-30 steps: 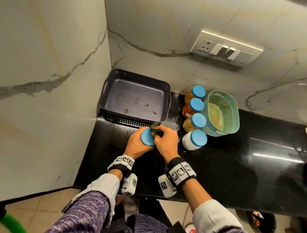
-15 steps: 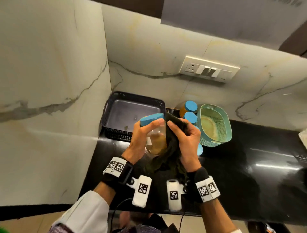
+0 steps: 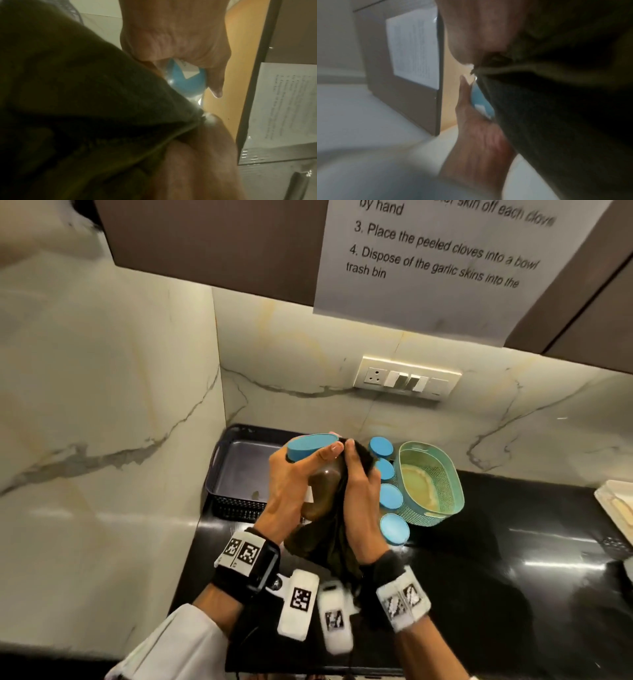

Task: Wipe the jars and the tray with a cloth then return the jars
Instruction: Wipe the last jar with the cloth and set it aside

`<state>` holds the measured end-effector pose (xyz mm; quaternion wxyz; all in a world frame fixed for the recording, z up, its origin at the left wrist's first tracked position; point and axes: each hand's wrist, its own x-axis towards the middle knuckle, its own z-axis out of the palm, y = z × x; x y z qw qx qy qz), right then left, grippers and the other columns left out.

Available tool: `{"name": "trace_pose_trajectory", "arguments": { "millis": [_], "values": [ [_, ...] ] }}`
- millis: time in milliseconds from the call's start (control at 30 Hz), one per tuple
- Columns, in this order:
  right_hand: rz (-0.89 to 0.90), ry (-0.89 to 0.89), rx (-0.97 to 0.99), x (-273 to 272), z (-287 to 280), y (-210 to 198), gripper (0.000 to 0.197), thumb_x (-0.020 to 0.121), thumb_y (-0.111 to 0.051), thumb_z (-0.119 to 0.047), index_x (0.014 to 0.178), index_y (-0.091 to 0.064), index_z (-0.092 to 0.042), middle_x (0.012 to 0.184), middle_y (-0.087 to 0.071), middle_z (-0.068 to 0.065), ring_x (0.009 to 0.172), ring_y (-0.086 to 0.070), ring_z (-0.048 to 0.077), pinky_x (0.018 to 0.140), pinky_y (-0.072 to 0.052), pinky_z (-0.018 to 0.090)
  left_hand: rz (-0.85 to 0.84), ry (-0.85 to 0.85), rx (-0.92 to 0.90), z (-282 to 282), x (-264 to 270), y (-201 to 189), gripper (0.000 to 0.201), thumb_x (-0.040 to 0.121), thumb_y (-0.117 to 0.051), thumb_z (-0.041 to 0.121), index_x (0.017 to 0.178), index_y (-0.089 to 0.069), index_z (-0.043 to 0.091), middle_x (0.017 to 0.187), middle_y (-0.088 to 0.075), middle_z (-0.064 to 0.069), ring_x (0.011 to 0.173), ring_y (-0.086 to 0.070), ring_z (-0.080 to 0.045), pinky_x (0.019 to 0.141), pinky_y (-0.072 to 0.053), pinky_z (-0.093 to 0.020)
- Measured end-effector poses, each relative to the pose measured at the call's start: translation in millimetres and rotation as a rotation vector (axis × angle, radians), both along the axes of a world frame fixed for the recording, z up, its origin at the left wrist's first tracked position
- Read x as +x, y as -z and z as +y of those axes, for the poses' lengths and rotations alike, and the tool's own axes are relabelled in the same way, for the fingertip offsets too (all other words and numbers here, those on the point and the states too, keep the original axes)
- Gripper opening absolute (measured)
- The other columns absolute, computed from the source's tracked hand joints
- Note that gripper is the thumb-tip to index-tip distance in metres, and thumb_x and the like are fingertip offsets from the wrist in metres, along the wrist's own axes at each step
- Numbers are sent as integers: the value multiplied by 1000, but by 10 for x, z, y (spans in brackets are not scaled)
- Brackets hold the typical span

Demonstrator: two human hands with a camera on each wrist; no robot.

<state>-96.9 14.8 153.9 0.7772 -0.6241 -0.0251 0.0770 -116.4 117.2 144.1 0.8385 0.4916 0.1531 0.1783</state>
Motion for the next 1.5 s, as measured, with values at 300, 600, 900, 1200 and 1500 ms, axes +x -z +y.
{"name": "trace_pose_trajectory", "arguments": {
  "millis": [300, 600, 900, 1200, 1500],
  "values": [
    [66, -98, -72, 247, -39, -118, 39, 102, -62, -43, 124, -70, -12, 109, -79, 8, 111, -74, 33, 84, -62, 38, -13, -56, 7, -104, 18, -77, 40, 68, -90, 32, 102, -78, 14, 92, -82, -3, 87, -78, -17, 75, -61, -27],
    [-582, -92, -148, -11, 5, 140, 38, 108, -52, -22, 145, -59, -14, 146, -63, 7, 141, -54, 26, 114, -48, 41, 35, -61, -40, 32, 87, -104, 65, 67, -89, 48, 114, -74, 5, 100, -81, -9, 93, -78, -23, 86, -65, -40],
    [-676, -24, -273, -227, 26, 101, 50, 106, -51, -41, 143, -60, -9, 147, -61, 10, 142, -53, 25, 114, -47, 34, 49, -7, -54, 77, 56, -216, 49, 73, -88, 44, 103, -75, 7, 94, -79, -9, 87, -76, -23, 79, -62, -40],
    [-394, -32, -105, -70, 24, -193, 34, 109, -50, -31, 135, -66, -16, 118, -77, -6, 109, -74, 15, 91, -58, 31, 81, -50, -22, 18, 64, -294, 48, 84, -85, 41, 108, -76, 1, 100, -80, -14, 89, -77, -25, 75, -64, -33],
    [-88, -79, -37, 154, -26, -235, 24, 107, -55, -30, 107, -73, -15, 87, -80, -3, 92, -77, 20, 74, -59, 27, 83, -95, 16, -11, 73, -288, 55, 82, -83, 42, 116, -74, 0, 102, -80, -15, 95, -78, -29, 77, -64, -31]
  ]
}}
